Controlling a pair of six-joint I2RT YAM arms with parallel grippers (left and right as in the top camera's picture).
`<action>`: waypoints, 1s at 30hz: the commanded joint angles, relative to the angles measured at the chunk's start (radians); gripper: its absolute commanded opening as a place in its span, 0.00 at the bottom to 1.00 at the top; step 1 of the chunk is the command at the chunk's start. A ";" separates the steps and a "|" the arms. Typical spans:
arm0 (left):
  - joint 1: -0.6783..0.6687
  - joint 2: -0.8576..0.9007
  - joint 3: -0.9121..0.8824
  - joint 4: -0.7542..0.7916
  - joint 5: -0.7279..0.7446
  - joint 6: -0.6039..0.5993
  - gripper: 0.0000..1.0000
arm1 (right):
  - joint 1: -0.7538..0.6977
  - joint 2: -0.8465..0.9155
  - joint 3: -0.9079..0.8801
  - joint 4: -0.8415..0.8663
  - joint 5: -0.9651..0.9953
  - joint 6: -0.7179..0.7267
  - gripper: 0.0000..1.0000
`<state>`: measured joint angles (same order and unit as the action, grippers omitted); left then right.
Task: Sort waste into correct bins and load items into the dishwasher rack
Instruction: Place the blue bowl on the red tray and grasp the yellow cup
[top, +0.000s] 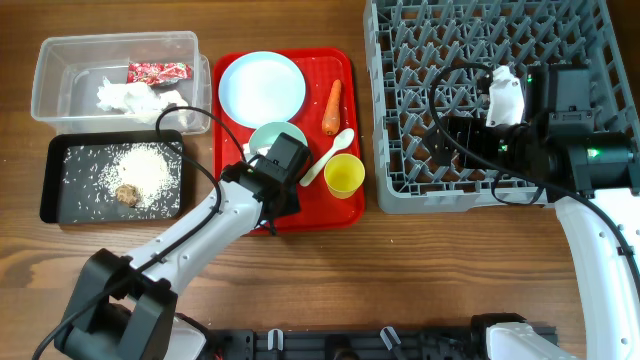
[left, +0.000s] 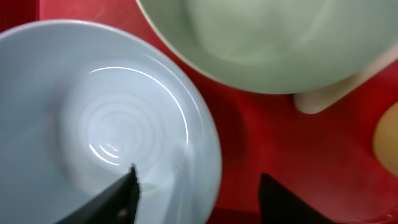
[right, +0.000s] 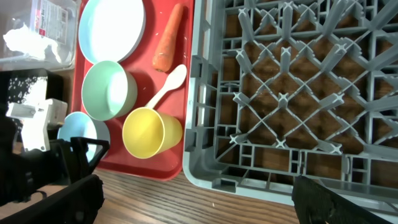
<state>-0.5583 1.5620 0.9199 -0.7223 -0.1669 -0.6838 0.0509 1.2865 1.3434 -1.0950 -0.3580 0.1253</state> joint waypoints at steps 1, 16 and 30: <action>0.001 -0.056 0.098 -0.019 0.018 0.026 0.69 | 0.002 0.000 0.005 0.002 -0.001 -0.010 1.00; -0.001 0.134 0.212 0.125 0.365 0.261 0.61 | 0.002 0.000 0.005 0.004 -0.001 0.009 1.00; 0.010 0.139 0.212 0.144 0.435 0.174 0.04 | 0.002 0.000 0.005 0.012 -0.005 0.009 1.00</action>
<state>-0.5579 1.7168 1.1233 -0.5819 0.2115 -0.4767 0.0509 1.2865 1.3434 -1.0863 -0.3584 0.1295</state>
